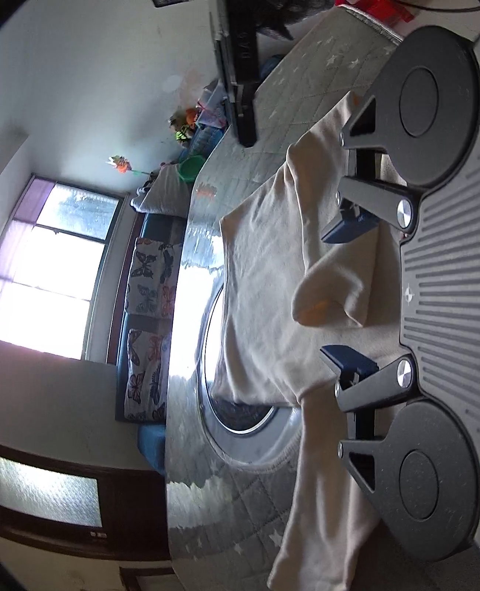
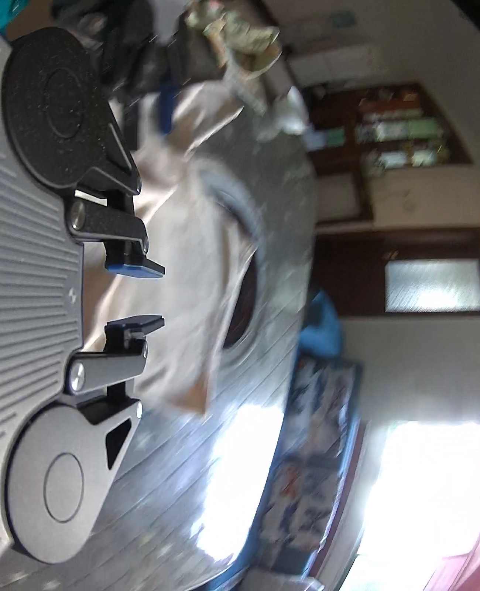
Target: Fold clothes
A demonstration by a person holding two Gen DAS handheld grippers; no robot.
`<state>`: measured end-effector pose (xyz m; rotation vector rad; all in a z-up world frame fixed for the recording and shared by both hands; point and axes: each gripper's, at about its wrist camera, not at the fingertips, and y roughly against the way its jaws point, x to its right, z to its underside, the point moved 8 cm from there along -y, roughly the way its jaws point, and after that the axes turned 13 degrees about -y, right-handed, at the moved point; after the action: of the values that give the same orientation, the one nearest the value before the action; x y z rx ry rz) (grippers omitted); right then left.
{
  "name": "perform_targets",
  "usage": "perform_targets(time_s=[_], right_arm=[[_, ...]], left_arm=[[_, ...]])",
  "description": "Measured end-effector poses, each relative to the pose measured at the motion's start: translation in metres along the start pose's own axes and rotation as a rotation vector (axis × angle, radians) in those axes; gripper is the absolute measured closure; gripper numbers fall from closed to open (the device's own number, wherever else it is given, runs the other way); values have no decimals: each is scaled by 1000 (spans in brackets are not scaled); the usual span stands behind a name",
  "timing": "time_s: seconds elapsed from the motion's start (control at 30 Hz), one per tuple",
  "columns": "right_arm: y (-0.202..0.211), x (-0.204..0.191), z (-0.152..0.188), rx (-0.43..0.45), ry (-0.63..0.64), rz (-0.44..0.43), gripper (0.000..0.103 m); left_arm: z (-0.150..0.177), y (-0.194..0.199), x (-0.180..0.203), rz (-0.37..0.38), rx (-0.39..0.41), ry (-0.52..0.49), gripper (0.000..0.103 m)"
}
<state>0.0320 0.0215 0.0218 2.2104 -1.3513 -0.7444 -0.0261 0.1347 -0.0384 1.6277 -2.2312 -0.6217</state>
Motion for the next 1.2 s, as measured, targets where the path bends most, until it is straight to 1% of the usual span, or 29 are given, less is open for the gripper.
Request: perform_targets(time_s=[0.1, 0.13, 0.2, 0.27, 0.3, 0.33, 0.4, 0.5, 0.6, 0.67, 0.77, 0.83, 0.87, 0.9, 0.97, 1.07, 1.17, 1.2], right_arm=[[-1, 27, 19, -44, -25, 57, 81], [-2, 33, 24, -51, -32, 64, 81], [-3, 40, 30, -56, -43, 61, 81], [-4, 44, 35, -59, -52, 56, 79], [-6, 43, 36, -59, -50, 53, 74], [-9, 42, 37, -60, -46, 50, 71], [-14, 38, 39, -62, -36, 47, 69], [-22, 33, 44, -77, -14, 44, 69], [-28, 32, 52, -96, 18, 59, 66], [-27, 33, 54, -97, 15, 55, 66], [-22, 36, 47, -64, -16, 43, 66], [-20, 38, 41, -44, -31, 43, 65], [-21, 38, 38, -38, -29, 46, 65], [-21, 39, 36, -31, -28, 50, 64], [-24, 40, 35, -28, -36, 48, 63], [-30, 39, 38, -33, -40, 45, 63], [-34, 36, 42, -37, -46, 38, 62], [-34, 35, 43, -36, -44, 38, 62]], left_arm=[[0, -11, 3, -3, -18, -14, 47], [1, -14, 2, -5, -27, -12, 49], [5, -18, -1, -9, -49, 1, 61], [9, -20, -4, -10, -62, 11, 65], [10, -20, -5, -9, -67, 14, 70], [12, -20, -5, -10, -71, 17, 74], [14, -18, -6, -23, -74, 14, 90], [14, -12, -8, -48, -66, -1, 98], [15, -3, -12, -92, -57, -12, 100], [16, 2, -16, -112, -58, -13, 100], [13, 5, -15, -90, -56, -6, 98], [9, 5, -11, -72, -48, -8, 91], [7, 5, -9, -64, -45, -10, 85], [6, 3, -7, -58, -41, -15, 82], [4, 0, -3, -46, -35, -26, 82], [6, -9, 4, -28, -54, -54, 82], [11, -18, 5, -30, -76, -70, 82], [14, -20, 5, -35, -81, -73, 84]])
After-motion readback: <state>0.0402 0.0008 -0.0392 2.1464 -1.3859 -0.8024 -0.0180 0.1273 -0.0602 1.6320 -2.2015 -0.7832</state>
